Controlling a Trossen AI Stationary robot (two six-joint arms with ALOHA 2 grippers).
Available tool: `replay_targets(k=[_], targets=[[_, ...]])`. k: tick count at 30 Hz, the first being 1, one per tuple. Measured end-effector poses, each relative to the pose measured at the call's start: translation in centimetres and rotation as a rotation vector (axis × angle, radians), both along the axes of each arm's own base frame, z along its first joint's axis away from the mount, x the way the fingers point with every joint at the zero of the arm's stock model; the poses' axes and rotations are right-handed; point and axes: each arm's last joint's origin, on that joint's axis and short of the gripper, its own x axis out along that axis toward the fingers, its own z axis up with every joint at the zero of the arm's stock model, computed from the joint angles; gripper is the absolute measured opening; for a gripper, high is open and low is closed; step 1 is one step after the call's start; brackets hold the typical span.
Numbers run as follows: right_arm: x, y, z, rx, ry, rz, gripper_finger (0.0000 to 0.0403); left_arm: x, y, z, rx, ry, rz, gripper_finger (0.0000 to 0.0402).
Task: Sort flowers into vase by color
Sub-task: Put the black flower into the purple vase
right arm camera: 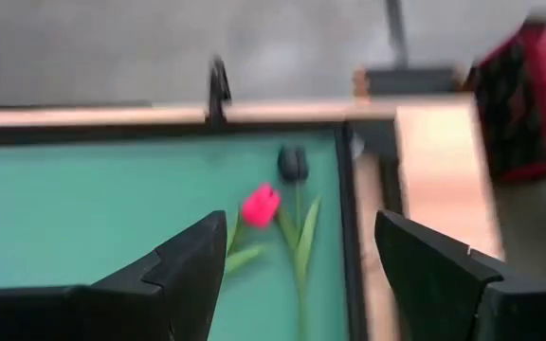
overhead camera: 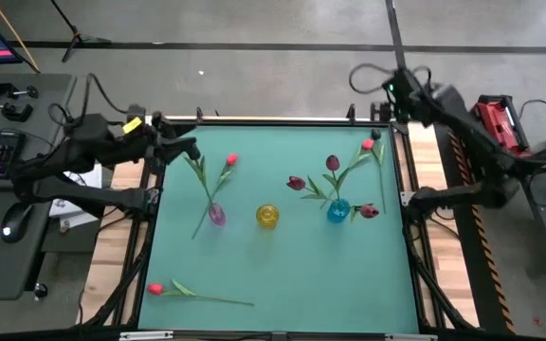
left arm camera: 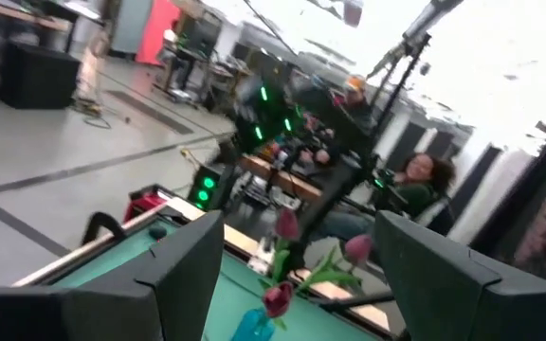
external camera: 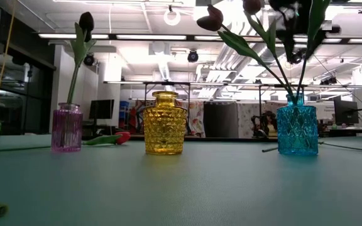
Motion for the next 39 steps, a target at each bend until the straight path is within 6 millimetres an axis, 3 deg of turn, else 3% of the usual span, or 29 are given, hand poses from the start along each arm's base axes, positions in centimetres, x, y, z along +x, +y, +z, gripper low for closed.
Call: replay_targets(k=[8,14,24,33,36,39], targets=[[-1.9,0.5,-10.7,0.212,-0.042,-0.124,0.0259,-1.3,0.1,0.3,-0.001,-0.036,0.077,0.0262],[-1.3,-0.1,-15.6,0.27,-0.045,-0.114,0.0259,-1.3,0.2,0.3,0.037,-0.023,0.102,0.0262],[-0.9,-2.1,-20.4,0.377,0.054,-0.102,0.0259,-1.4,0.2,0.8,0.055,-0.066,0.126,0.0262],[-0.8,-3.5,-22.9,0.417,0.121,-0.117,0.0257,-1.5,0.2,1.2,0.096,-0.1,0.141,0.0262],[-0.8,-3.6,-23.2,0.428,0.139,-0.12,0.024,-1.5,0.3,1.3,0.094,-0.099,0.161,0.0262],[-0.6,-3.7,-23.5,0.433,0.14,-0.122,0.0198,-1.5,0.3,1.3,0.093,-0.099,0.168,0.0262]])
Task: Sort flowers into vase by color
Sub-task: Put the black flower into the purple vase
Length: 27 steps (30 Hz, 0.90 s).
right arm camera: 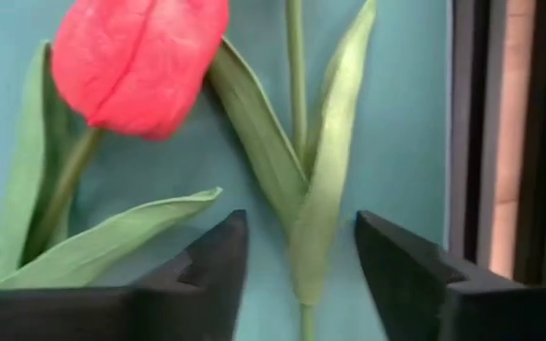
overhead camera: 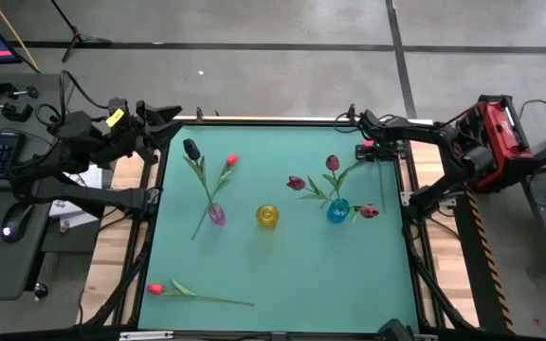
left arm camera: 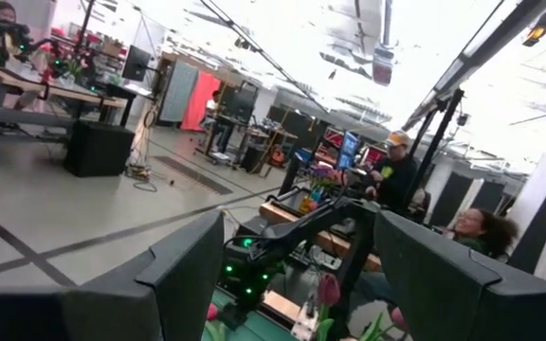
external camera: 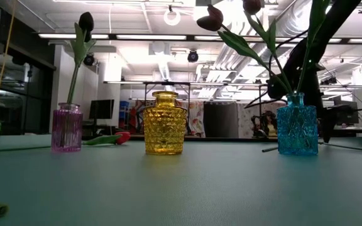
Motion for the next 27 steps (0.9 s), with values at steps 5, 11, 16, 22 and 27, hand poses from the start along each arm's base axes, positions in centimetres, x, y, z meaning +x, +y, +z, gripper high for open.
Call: replay_targets(k=[5,11,16,22,27], targets=[[0.4,0.0,-0.6,0.017,0.003,0.009,0.0096,0.0,0.0,0.0,0.0,0.0,0.001,0.0262],[0.9,0.5,-0.1,0.011,-0.016,0.066,0.0013,-0.2,0.0,0.1,0.0,-0.006,0.001,0.0262],[0.8,1.7,2.7,-0.073,-0.085,0.07,0.0006,-0.9,0.0,0.2,-0.001,-0.025,0.015,0.0262],[-0.4,3.7,7.7,-0.297,-0.26,0.032,0.0003,-1.8,0.0,0.4,0.019,-0.039,0.051,0.0262],[-1.6,5.3,12.3,-0.575,-0.52,0.002,0.0002,-2.2,-0.1,0.5,0.033,-0.046,0.054,0.0262]])
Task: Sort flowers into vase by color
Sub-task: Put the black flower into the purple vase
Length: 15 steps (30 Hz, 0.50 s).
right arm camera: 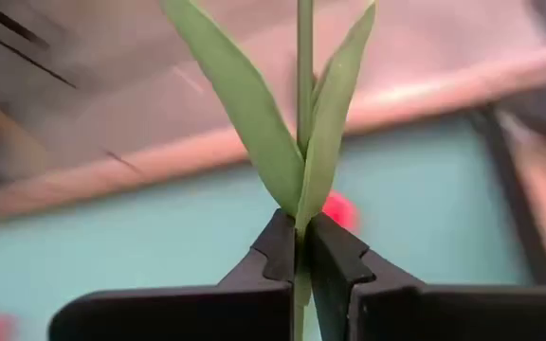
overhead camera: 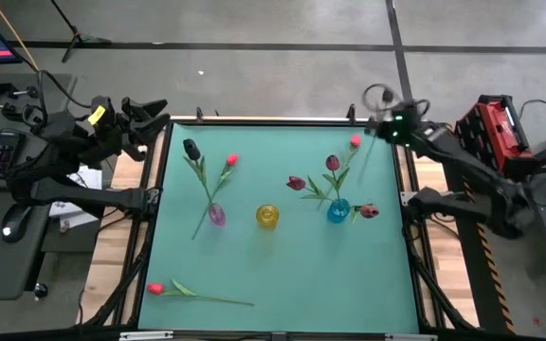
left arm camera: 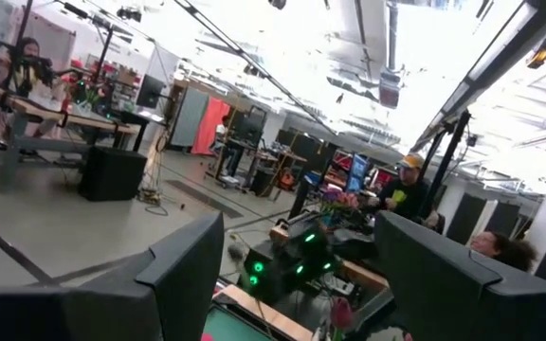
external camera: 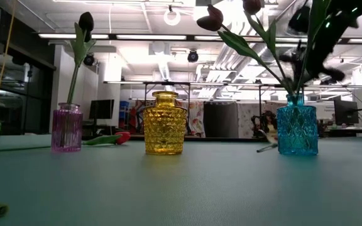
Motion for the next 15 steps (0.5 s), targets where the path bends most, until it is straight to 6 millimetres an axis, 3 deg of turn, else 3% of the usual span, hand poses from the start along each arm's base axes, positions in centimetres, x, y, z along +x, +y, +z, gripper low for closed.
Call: replay_targets(k=[9,15], targets=[[0.3,2.2,9.4,-0.695,-0.604,0.173,0.0001,-0.1,0.0,0.0,0.002,-0.002,0.0,0.0262],[2.9,3.7,12.2,-0.933,-0.847,0.348,0.0,-0.1,0.0,0.0,0.003,-0.002,0.0,0.0262]])
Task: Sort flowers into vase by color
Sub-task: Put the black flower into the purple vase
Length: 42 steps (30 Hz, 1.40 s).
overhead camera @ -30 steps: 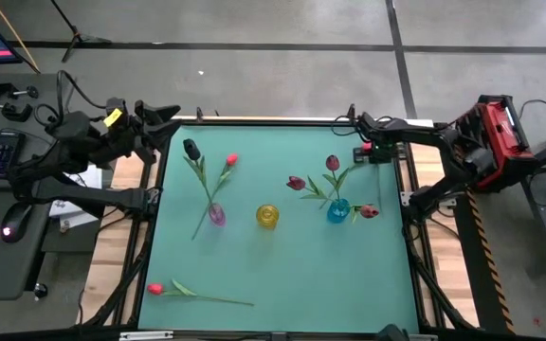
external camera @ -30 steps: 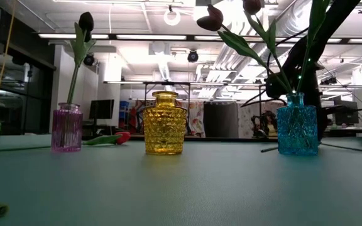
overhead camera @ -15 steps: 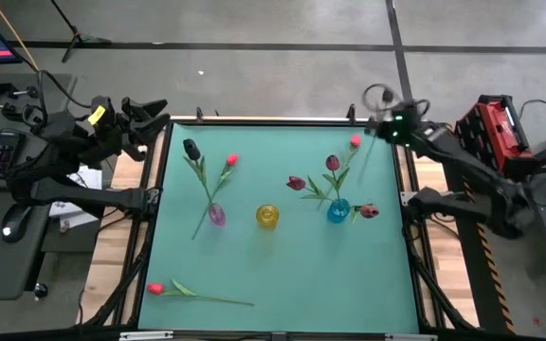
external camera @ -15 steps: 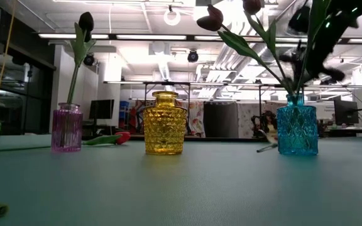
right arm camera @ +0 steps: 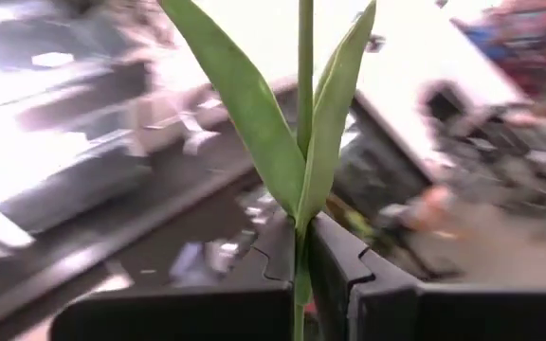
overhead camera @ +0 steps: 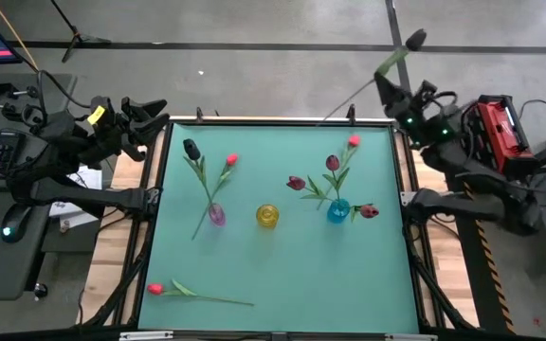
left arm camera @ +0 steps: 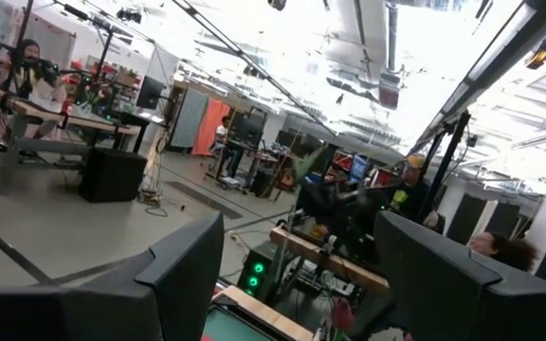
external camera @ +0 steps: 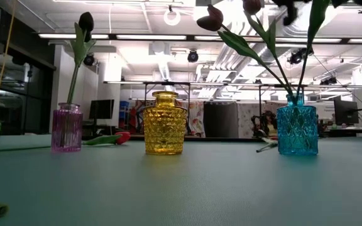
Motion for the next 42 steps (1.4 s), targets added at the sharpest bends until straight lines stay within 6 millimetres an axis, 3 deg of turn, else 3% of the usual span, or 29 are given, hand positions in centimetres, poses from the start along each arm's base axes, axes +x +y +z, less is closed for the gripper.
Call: replay_targets(k=[8,16,24,28,32,38,42], targets=[[7.2,2.6,0.8,-0.166,-0.124,0.192,0.0,0.0,0.0,0.0,0.009,0.006,0.015,0.0262],[14.9,6.2,6.0,-0.395,-0.02,0.4,0.0,0.0,0.1,0.0,0.007,0.006,0.023,0.0262],[18.7,10.1,8.8,-0.476,0.158,0.615,0.0,0.0,0.1,0.0,0.007,0.007,0.023,0.0262],[20.8,12.0,8.3,-0.488,0.187,0.679,0.0,0.0,0.1,0.0,0.007,0.007,0.025,0.0262],[23.2,13.4,6.6,-0.457,0.245,0.674,0.0,0.0,0.1,0.0,0.007,0.007,0.025,0.0262],[26.9,14.7,3.9,-0.408,0.304,0.682,0.0,0.0,0.1,0.0,0.007,0.007,0.025,0.0262],[28.9,14.9,3.2,-0.399,0.312,0.685,0.0,0.0,0.1,0.0,0.007,0.008,0.025,0.0262]])
